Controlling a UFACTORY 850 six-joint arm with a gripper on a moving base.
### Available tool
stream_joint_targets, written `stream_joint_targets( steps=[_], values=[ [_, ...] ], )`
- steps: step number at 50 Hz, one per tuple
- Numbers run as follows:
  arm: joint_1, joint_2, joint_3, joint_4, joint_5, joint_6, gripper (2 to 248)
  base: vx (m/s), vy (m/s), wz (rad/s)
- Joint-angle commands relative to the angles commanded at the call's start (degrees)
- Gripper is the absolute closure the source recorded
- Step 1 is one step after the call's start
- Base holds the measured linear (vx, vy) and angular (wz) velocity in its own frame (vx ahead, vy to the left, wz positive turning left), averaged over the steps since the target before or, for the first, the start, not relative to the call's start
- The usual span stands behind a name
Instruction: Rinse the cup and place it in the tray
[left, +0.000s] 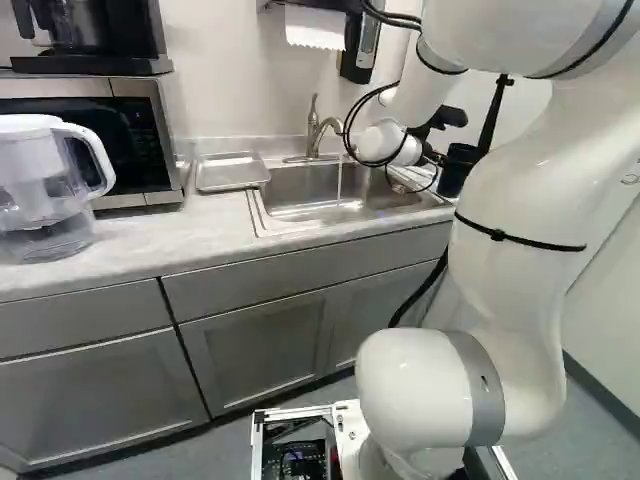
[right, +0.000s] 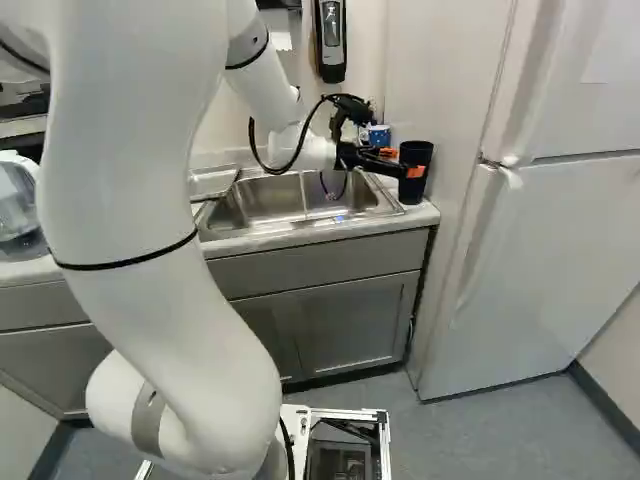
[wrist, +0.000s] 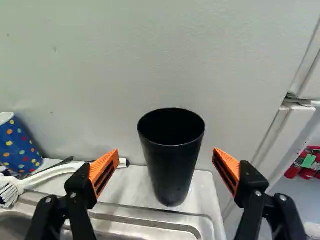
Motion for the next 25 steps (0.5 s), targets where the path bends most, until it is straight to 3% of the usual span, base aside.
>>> stream_joint_targets(
  steps=[25],
  values=[
    [-1.4, -2.0, -1.1, 0.0, 2.5, 0.0, 3, 0.000, 0.000, 0.000]
  ],
)
